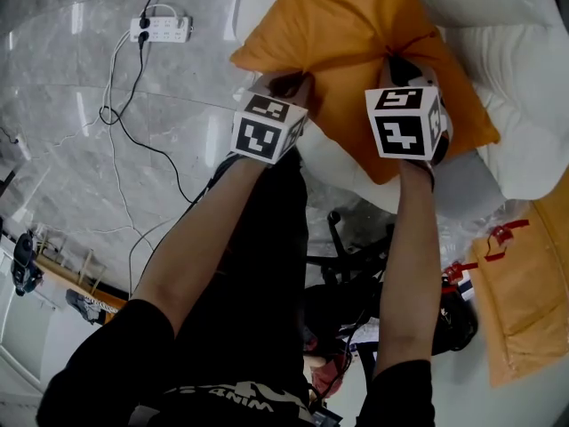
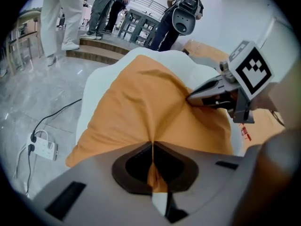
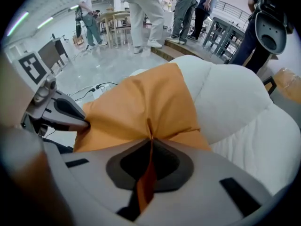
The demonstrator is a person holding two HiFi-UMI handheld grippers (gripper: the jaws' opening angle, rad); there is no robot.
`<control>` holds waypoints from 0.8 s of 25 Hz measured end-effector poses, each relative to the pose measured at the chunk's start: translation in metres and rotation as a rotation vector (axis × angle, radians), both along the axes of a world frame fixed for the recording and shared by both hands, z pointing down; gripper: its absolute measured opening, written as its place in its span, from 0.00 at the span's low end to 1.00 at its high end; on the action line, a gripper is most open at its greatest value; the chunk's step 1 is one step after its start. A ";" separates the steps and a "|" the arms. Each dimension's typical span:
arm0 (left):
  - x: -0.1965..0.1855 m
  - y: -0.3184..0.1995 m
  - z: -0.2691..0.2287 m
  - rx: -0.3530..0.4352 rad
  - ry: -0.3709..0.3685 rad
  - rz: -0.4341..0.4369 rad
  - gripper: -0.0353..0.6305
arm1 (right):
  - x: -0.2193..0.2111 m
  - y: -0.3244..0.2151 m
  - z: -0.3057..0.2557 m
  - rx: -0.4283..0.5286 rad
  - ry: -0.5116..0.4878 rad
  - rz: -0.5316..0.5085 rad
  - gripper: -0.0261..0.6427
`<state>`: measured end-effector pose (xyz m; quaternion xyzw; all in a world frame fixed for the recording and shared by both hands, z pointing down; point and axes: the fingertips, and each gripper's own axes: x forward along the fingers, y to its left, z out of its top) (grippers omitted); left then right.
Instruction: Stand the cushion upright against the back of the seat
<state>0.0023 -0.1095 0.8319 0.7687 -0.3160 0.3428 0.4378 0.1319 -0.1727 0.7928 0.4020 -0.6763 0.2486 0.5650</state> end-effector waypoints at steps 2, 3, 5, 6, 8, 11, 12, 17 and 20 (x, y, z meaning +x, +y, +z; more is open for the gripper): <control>-0.001 -0.001 -0.004 0.030 -0.011 0.015 0.07 | 0.000 -0.001 -0.004 0.029 -0.018 0.017 0.08; -0.002 -0.001 -0.007 0.050 -0.020 0.029 0.07 | -0.001 -0.001 -0.007 0.044 -0.033 0.029 0.08; -0.003 -0.001 -0.015 0.081 -0.026 0.051 0.07 | 0.000 -0.001 -0.016 0.077 -0.064 0.056 0.08; -0.002 -0.001 -0.020 0.092 -0.025 0.060 0.07 | 0.001 -0.001 -0.023 0.095 -0.075 0.066 0.08; 0.000 0.000 -0.031 0.117 -0.030 0.083 0.07 | 0.003 0.000 -0.035 0.131 -0.093 0.083 0.08; 0.003 0.006 -0.047 0.147 -0.034 0.119 0.07 | 0.007 0.005 -0.051 0.182 -0.131 0.133 0.08; 0.004 0.007 -0.052 0.153 -0.033 0.124 0.07 | 0.008 0.006 -0.056 0.201 -0.143 0.150 0.08; 0.001 0.003 -0.080 0.209 -0.041 0.149 0.07 | 0.010 0.010 -0.083 0.284 -0.202 0.220 0.08; 0.000 -0.005 -0.102 0.264 -0.053 0.173 0.07 | 0.016 0.015 -0.097 0.324 -0.234 0.276 0.08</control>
